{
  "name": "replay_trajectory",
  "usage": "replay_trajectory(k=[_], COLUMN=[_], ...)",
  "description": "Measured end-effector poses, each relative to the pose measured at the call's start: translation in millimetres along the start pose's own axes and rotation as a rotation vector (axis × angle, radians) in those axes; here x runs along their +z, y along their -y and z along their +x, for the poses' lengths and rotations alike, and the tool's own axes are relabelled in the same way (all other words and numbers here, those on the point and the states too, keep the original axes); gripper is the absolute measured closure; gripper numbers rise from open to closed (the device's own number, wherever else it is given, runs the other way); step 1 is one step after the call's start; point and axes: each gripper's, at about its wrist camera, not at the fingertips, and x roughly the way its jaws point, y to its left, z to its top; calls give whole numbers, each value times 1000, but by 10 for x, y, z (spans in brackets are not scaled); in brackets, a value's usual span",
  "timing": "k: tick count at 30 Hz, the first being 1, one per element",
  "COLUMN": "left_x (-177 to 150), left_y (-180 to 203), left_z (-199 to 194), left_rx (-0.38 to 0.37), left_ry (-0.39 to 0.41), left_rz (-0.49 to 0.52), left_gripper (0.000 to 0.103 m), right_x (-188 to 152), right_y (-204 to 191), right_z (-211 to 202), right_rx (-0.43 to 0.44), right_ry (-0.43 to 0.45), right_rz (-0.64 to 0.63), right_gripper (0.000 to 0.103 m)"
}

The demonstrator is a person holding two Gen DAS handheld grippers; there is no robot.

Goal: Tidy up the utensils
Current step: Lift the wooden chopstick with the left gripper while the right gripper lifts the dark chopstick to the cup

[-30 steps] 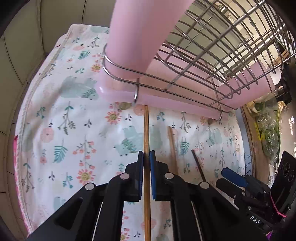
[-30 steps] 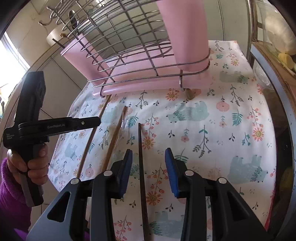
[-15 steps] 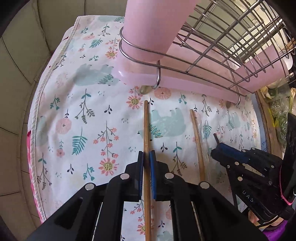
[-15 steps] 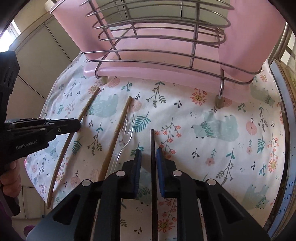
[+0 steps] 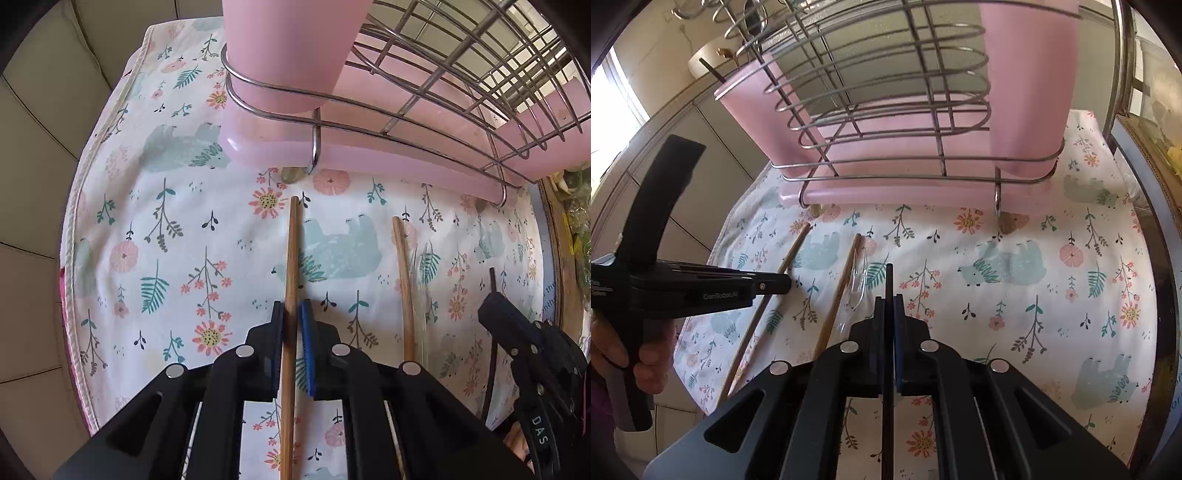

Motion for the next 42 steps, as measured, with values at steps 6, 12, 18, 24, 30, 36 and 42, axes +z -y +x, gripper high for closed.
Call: replay_trajectory(k=[6, 12, 18, 24, 30, 36, 42], left_x=[20, -82, -287, -428, -567, -622, -640], left_y=[112, 169, 147, -21, -258, -497, -634], left_z=[-3, -67, -305, -715, -1080, -1399, -1701], left_rx=[50, 42, -40, -115, -186, -260, -297], left_ry=[12, 72, 155, 292, 427, 546, 651], left_rz=[21, 34, 17, -20, -72, -122, -139], left_gripper=[94, 97, 97, 97, 97, 97, 97], right_x=[27, 7, 2, -7, 30, 94, 199], right_y=[141, 223, 254, 300, 309, 293, 314], right_z=[-253, -455, -545, -688, -844, -1023, -1208], right_rx=[26, 40, 46, 64, 79, 108, 123], right_ry=[77, 143, 195, 253, 314, 364, 430], right_rz=[35, 71, 109, 141, 156, 163, 184], right_gripper=[98, 98, 98, 98, 98, 98, 98])
